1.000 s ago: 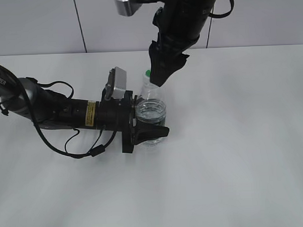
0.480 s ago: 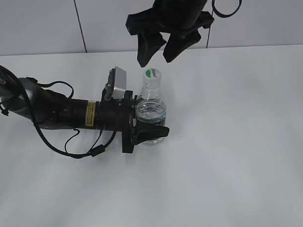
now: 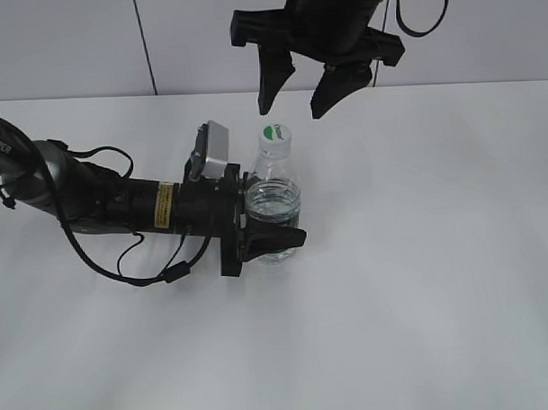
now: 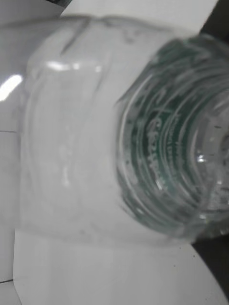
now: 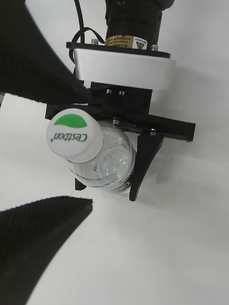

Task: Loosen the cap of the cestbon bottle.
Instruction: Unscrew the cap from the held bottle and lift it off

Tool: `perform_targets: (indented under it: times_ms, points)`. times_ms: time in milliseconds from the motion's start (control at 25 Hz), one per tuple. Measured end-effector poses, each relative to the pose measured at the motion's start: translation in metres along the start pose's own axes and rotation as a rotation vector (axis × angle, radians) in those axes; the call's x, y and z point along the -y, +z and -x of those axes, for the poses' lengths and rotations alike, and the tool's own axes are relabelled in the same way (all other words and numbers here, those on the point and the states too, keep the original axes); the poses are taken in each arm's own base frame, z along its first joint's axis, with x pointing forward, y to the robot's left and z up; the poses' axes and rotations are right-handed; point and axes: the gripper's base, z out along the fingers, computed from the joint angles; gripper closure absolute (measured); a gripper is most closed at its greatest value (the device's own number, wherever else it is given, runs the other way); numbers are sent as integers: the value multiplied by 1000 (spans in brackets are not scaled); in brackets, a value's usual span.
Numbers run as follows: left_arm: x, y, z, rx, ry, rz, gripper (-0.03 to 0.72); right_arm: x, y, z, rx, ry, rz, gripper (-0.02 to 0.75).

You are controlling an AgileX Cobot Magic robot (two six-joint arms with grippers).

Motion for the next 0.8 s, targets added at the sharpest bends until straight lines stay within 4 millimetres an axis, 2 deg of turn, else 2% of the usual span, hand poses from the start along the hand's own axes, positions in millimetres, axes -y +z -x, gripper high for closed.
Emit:
perform_targets:
  times_ms: [520, 800]
  points:
    - [-1, 0, 0, 3, -4, 9, 276, -3, 0, -2, -24, 58, 35, 277]
    - [-1, 0, 0, 4, -4, 9, 276, -2, 16, -3, -78, 74, 35, 277]
